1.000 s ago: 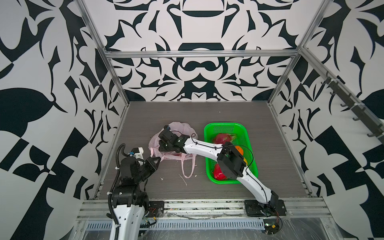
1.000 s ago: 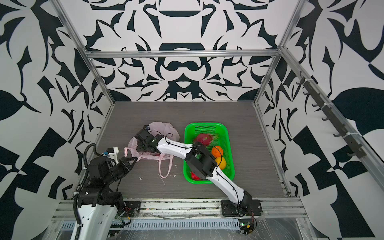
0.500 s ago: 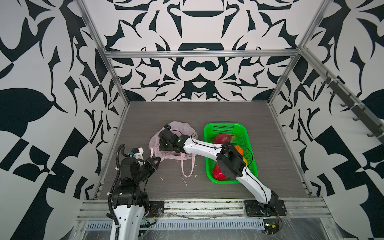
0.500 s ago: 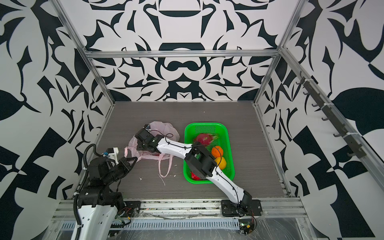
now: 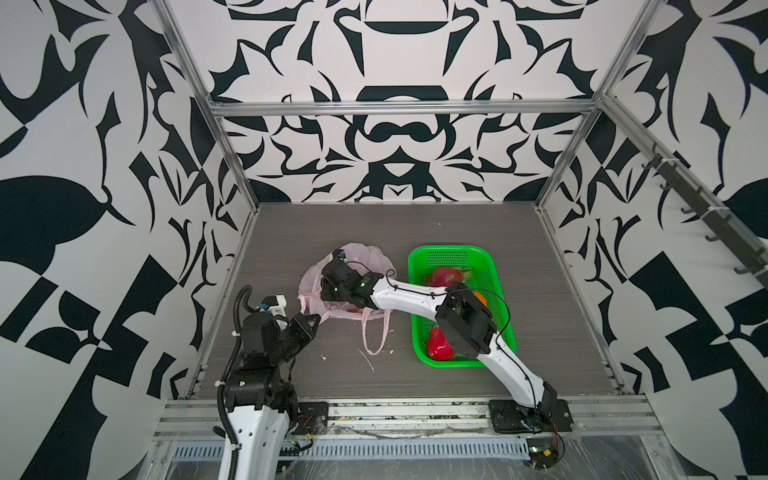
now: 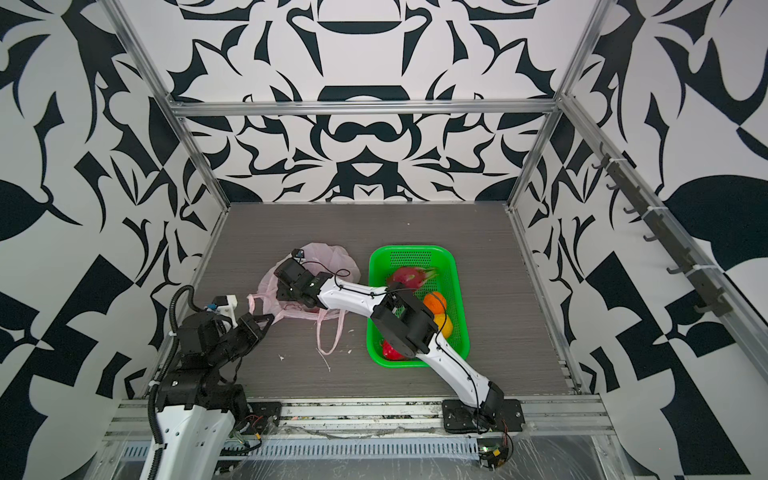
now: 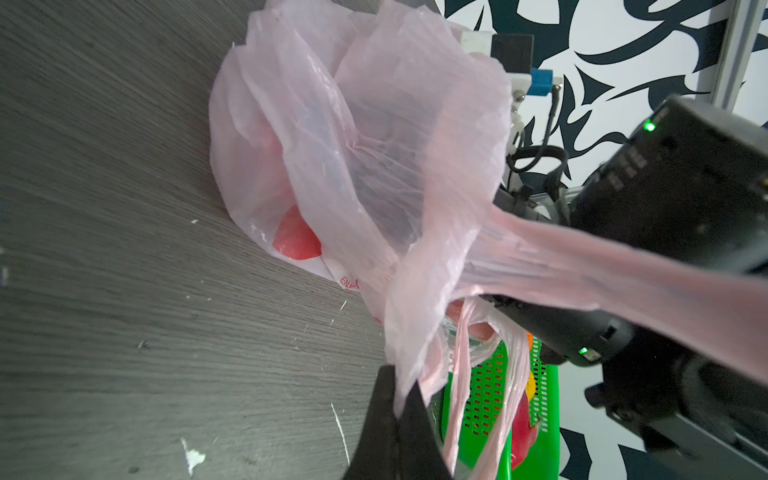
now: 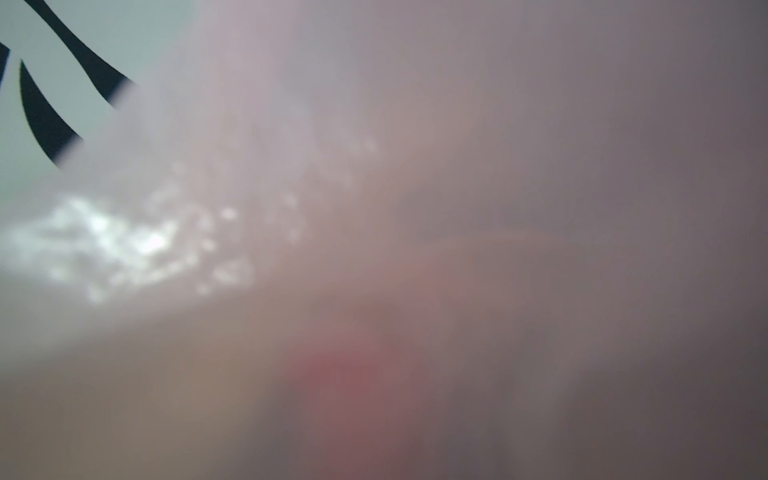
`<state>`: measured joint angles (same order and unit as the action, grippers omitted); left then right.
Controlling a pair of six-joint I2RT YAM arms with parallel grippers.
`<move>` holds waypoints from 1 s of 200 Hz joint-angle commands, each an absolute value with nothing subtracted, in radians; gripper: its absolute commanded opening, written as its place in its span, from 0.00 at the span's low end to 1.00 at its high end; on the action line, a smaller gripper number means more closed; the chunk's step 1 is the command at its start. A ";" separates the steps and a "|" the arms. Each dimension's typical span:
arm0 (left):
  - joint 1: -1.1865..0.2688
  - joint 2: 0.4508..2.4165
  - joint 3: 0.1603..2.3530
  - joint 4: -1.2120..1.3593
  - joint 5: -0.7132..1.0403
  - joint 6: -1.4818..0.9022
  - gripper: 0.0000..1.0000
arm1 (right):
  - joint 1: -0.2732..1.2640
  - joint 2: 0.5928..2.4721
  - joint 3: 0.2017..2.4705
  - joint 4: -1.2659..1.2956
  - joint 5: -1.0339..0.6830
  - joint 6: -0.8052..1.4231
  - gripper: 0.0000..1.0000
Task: Untie the knot of the plastic bag and take out the fruit
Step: 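Push the right gripper deeper into the bag toward the red fruit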
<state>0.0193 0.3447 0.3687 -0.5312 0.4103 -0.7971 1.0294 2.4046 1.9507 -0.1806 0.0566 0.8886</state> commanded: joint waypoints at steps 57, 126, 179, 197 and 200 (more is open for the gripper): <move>0.019 0.359 0.346 -0.523 0.354 -0.805 0.00 | 1.023 2.287 1.822 -0.203 0.105 0.856 0.35; 0.020 0.344 0.336 -0.546 0.315 -0.800 0.00 | 1.022 2.213 1.747 -0.183 0.146 0.850 0.33; 0.018 0.332 0.322 -0.561 0.297 -0.792 0.00 | 1.022 2.169 1.705 -0.175 0.168 0.851 0.32; 0.019 0.323 0.318 -0.575 0.296 -0.788 0.00 | 1.020 2.160 1.695 -0.169 0.168 0.853 0.32; 0.018 0.321 0.318 -0.579 0.296 -0.787 0.00 | 1.020 2.158 1.693 -0.167 0.169 0.854 0.32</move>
<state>0.0193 0.3408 0.3332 -0.5411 0.3107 -0.8028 1.0267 2.2269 1.7058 -0.1764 0.1387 0.8619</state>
